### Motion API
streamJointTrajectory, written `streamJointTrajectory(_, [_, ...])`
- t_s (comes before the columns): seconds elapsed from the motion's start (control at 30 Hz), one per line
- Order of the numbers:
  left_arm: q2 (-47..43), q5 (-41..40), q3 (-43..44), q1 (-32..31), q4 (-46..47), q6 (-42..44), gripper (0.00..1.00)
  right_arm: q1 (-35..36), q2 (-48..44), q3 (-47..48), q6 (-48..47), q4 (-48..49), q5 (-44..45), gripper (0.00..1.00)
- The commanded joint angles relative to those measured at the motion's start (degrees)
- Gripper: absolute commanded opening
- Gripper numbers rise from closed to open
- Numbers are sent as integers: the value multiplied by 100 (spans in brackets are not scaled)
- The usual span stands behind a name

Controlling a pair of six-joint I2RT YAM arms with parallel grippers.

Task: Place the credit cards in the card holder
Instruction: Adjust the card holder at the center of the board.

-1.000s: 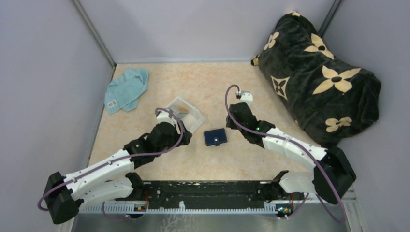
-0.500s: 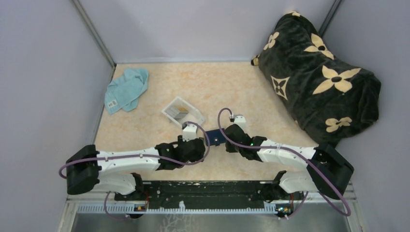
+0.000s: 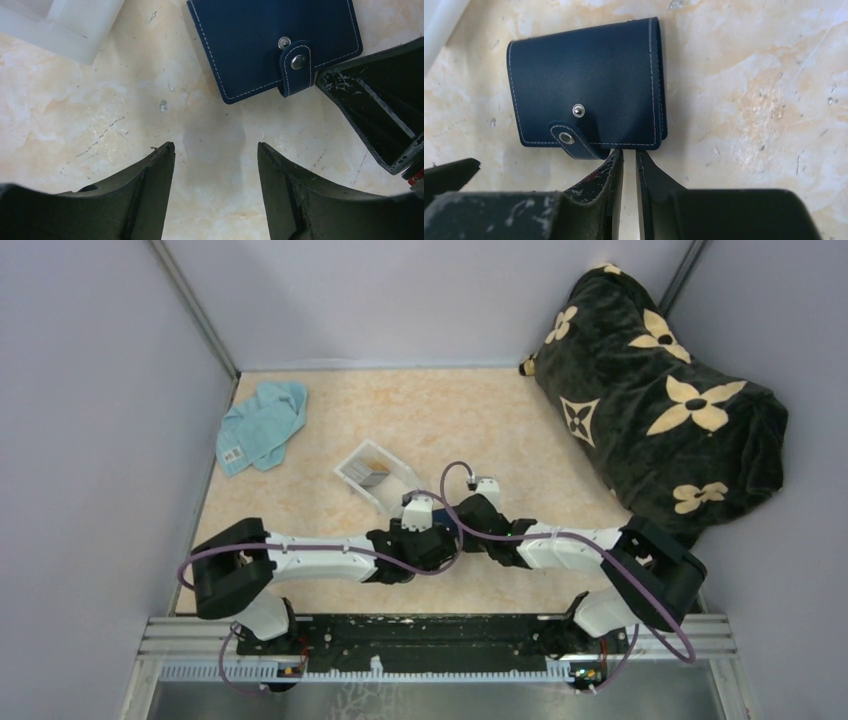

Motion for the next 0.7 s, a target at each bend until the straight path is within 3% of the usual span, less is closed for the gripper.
streamJointTrajectory(0.0, [306, -223, 278, -37, -39, -14, 68, -277, 142, 175, -105, 414, -161, 16])
streamJointTrajectory(0.27, [609, -205, 402, -36, 259, 282, 69, -908, 367, 381, -507, 547, -353, 16])
streamJointTrajectory(0.67, [349, -136, 381, -41, 405, 454, 69, -1467, 996, 1062, -976, 693, -664, 16])
